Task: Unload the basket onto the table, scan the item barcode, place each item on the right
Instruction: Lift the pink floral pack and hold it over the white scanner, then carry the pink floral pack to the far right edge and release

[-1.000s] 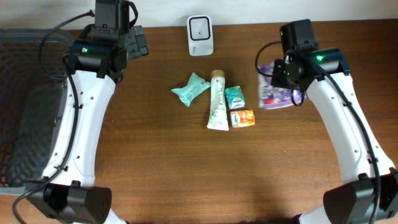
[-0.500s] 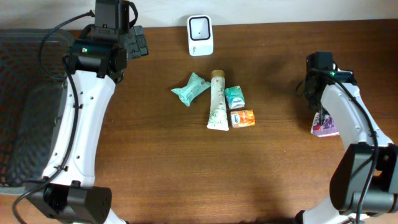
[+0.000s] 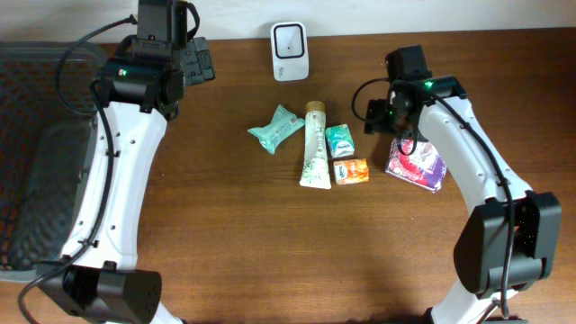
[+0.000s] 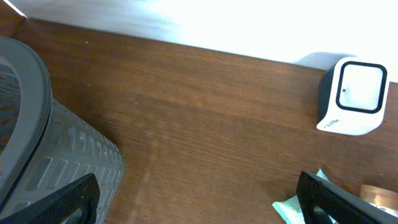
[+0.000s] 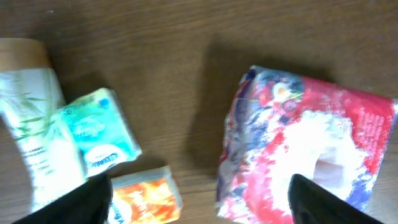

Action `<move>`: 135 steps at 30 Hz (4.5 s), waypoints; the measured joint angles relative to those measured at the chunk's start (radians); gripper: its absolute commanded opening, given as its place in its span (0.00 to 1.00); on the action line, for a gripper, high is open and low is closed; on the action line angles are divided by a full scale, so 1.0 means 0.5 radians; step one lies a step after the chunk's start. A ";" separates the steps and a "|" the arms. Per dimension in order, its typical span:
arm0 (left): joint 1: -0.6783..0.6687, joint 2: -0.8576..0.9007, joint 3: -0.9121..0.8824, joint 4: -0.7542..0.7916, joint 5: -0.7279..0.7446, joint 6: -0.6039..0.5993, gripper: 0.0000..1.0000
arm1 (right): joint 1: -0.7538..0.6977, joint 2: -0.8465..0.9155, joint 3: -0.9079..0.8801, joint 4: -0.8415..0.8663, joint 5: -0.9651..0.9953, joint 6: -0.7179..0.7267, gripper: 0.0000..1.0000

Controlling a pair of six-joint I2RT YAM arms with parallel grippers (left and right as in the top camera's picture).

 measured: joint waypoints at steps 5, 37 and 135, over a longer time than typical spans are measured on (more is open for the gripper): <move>0.000 0.000 0.000 -0.001 0.000 0.000 0.99 | -0.394 0.003 0.147 -0.280 -0.055 -0.050 1.00; 0.000 0.000 0.000 0.000 0.000 0.000 0.99 | -0.391 0.262 -0.205 1.991 -1.814 0.819 0.04; 0.000 0.000 0.000 -0.006 0.001 0.000 0.99 | -1.899 0.452 0.566 0.332 -0.961 0.562 0.05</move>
